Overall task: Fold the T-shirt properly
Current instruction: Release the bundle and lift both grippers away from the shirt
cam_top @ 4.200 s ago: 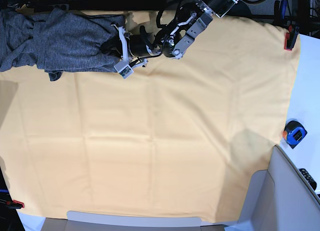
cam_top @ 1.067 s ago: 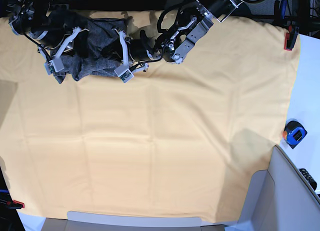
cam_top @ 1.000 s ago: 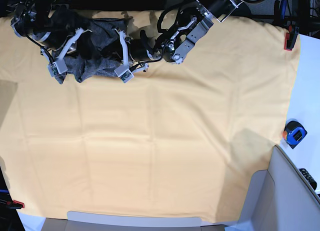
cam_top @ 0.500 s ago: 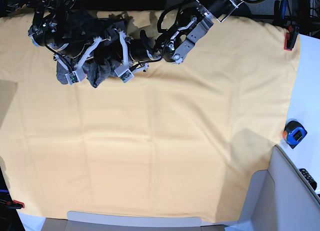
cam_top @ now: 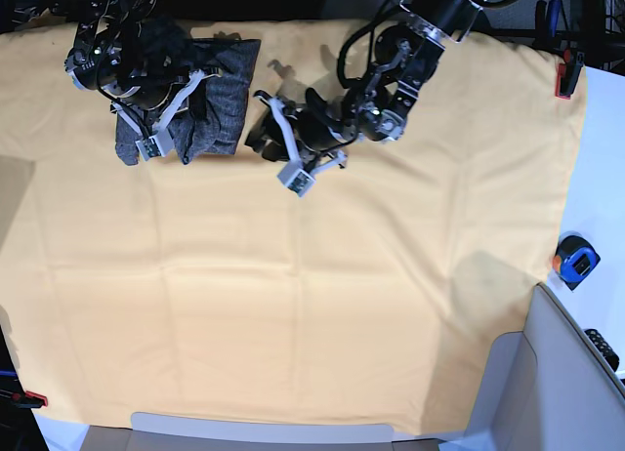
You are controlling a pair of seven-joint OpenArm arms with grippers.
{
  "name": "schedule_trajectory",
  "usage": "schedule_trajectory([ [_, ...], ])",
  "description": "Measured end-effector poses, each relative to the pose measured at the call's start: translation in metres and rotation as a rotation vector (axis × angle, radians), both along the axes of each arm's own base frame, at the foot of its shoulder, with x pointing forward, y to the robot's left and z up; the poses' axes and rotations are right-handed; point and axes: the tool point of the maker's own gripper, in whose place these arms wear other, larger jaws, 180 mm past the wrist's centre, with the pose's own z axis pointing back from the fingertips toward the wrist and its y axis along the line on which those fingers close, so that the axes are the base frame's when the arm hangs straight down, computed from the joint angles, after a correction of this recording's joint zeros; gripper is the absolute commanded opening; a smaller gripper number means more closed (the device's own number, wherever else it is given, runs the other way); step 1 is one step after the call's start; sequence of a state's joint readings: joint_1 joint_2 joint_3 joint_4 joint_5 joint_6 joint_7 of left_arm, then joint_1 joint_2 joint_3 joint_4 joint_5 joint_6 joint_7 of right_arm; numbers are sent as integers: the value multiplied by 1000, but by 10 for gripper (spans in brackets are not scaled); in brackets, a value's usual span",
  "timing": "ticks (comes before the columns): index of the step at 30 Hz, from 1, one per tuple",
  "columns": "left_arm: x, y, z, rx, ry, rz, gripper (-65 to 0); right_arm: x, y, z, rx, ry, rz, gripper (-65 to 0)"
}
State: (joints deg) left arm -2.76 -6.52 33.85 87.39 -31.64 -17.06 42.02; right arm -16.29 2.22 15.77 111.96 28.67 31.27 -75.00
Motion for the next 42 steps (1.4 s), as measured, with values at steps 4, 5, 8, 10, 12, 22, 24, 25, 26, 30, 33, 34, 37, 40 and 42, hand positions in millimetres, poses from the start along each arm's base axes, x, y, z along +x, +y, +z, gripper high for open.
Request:
schedule_trajectory([
  [4,6,-2,23,-51,-47,21,-448,0,0,0,1,1,0,-650],
  [5,6,-4,30,-76,-53,27,-448,0,0,0,-1,1,0,-650],
  [8,7,2,44,-103,-85,56,-448,0,-1,0,-2,2,1,-618],
  [10,11,12,51,-100,-109,86,-448,-1,-1,0,-3,4,1,-556],
  [12,15,17,61,-107,-136,103,-448,-1,-1,-1,-5,5,2,-495],
  [22,7,14,62,-124,-127,102,-448,-2,10,-1,-5,8,47,-255],
  [24,4,14,60,-123,-118,101,-448,-3,19,-2,-6,10,80,-236],
  [25,4,13,60,-124,-118,99,-448,-4,23,-2,-9,11,96,-235],
  [26,5,14,61,-124,-121,100,-448,-4,29,-2,-5,10,117,-235],
  [30,6,14,61,-124,-124,101,-448,-5,42,-1,8,7,159,-235],
  [33,5,13,61,-125,-122,100,-448,-7,44,4,0,5,166,-235],
  [34,5,14,61,-124,-122,100,-448,-7,44,6,-4,-1,169,-235],
  [37,5,14,61,-123,-122,100,-448,-4,45,10,-1,-18,172,-235],
  [40,5,14,61,-124,-122,100,-448,-2,48,13,19,-26,176,-235],
  [42,5,14,61,-124,-122,100,-448,-3,56,18,73,-33,187,-235],
])
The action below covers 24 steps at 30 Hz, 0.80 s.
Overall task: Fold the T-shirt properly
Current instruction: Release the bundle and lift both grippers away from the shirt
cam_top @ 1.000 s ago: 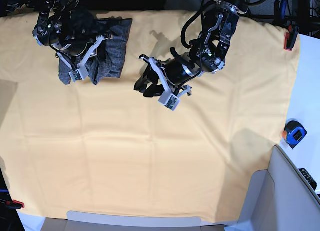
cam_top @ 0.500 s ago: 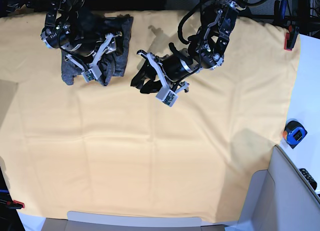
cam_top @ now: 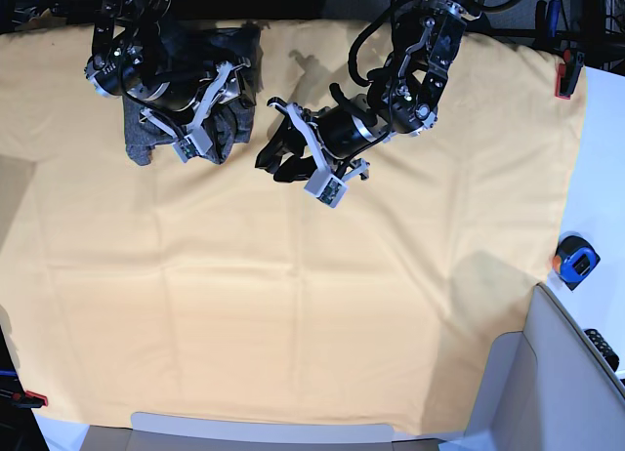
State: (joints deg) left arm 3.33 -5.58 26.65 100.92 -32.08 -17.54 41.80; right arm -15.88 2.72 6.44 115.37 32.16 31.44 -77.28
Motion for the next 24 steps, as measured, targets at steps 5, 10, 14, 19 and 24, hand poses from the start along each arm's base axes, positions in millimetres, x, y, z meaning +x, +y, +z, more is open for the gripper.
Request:
schedule_trajectory([
  [5,0,0,0,0,0,0,-448,0,22,19,166,-21,35,-235],
  [10,0,0,0,0,0,0,-448,2,27,27,211,-34,51,-235],
  [14,-1,0,-1,-1,2,0,-448,3,28,31,233,-40,56,-235],
  [19,-8,0,-7,1,24,-1,-448,20,-19,35,167,-86,-60,-237],
  [24,-7,0,-5,0,20,0,-448,22,-83,43,125,-124,-235,-239],
])
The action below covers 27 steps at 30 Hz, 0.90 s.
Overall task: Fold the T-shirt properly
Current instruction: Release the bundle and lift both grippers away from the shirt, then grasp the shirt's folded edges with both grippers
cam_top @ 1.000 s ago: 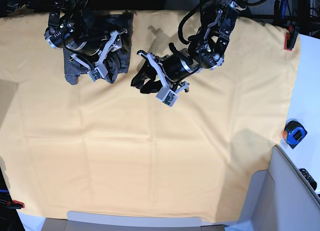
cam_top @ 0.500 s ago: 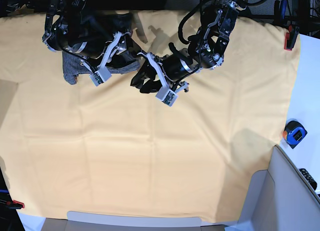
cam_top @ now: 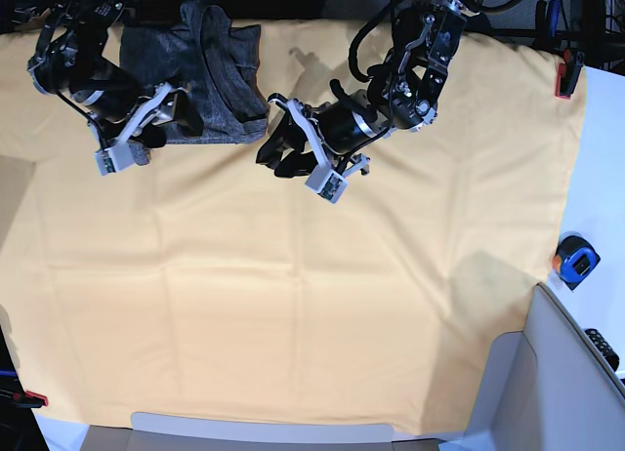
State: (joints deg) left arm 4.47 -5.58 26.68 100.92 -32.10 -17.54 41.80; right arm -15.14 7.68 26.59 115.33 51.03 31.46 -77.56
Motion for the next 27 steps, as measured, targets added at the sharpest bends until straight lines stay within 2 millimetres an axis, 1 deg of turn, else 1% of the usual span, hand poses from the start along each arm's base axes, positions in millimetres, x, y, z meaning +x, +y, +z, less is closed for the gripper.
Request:
schedule_trajectory([
  [2,-4,0,-3,1,11,0,-448,-3,-17,11,7,-23,-8,-239],
  [6,-16,0,-11,3,44,-4,-448,-7,-62,30,-51,-56,-59,-239],
  [9,-35,0,-18,43,102,-42,-448,-8,-95,41,-126,-73,-127,-244],
  [10,-39,2,-21,63,118,-54,-448,-8,-102,41,-137,-70,-143,-262],
  [11,-43,3,-21,73,134,-63,-447,-8,-108,39,-138,-63,-153,-294],
  [13,-44,8,-14,70,129,-46,-446,-8,-118,29,-142,-26,-171,-349],
  [14,-45,11,-10,75,124,-41,-445,-7,-122,22,-126,-8,-187,-367],
  [15,-47,15,-8,84,128,-38,-443,-6,-127,16,-116,9,-206,-371],
  [17,-51,21,-4,98,139,-33,-422,-3,-133,5,-76,36,-235,-347],
  [19,-53,29,-2,102,160,-4,-388,1,-134,-6,-50,56,-230,-289],
  [20,-55,34,-5,117,185,2,-378,1,-130,-12,-59,60,-183,-249],
  [22,-57,44,-12,138,221,25,-379,0,-118,-26,-78,97,-61,-164],
  [24,-57,54,-16,146,238,54,-379,5,-112,-32,-57,123,-46,-98],
  [25,-59,58,-19,150,248,65,-379,7,-111,-33,-47,121,-45,-83],
  [27,-61,62,-22,158,260,77,-379,7,-106,-34,-10,117,-47,-79],
])
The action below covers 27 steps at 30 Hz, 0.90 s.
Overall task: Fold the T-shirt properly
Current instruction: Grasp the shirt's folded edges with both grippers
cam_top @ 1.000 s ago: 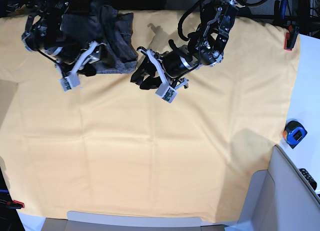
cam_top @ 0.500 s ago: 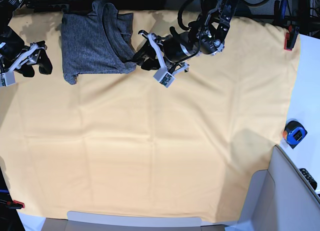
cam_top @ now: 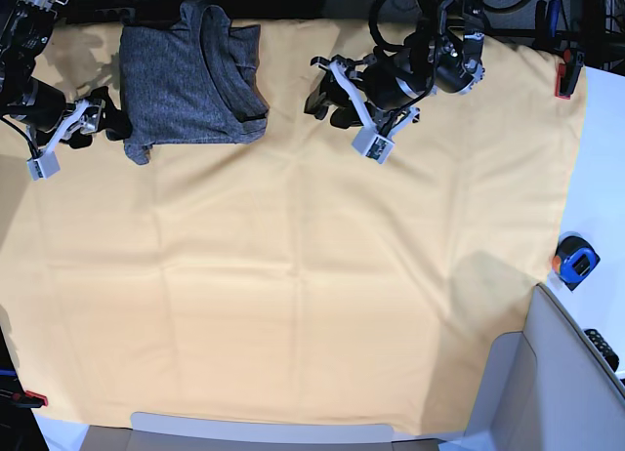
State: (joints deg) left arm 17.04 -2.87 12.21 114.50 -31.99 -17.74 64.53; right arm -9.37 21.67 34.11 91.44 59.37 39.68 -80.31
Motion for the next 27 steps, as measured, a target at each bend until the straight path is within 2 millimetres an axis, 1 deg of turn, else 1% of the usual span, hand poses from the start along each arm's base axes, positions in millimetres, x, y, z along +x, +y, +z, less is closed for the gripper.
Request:
schedule_trajectory([
  [3,-6,0,-3,-3,16,-1,-379,2,12,-2,106,-8,-12,-79],
  [6,-14,0,-7,-2,37,0,-379,14,23,5,225,-57,-29,-79],
  [8,-15,0,-8,-2,40,-1,-379,14,27,4,258,-62,-36,-79],
  [14,-15,-1,-7,-5,40,-1,-379,13,38,0,297,-58,-40,-79],
  [17,-15,-1,-7,-5,40,-1,-379,10,41,-3,303,-49,-44,-81],
  [20,-24,-2,-12,-4,64,-4,-378,8,41,-9,287,-29,-47,-81],
  [22,-38,0,-20,26,129,-39,-376,7,39,-12,269,-17,-48,-82],
  [23,-42,-1,-23,30,149,-50,-376,6,39,-14,262,-13,-49,-82],
  [26,-51,-16,-12,-60,159,-136,-376,9,39,-15,253,-16,-52,-92],
  [27,-53,-19,-9,-76,160,-158,-376,9,41,-16,244,-9,-43,-119],
])
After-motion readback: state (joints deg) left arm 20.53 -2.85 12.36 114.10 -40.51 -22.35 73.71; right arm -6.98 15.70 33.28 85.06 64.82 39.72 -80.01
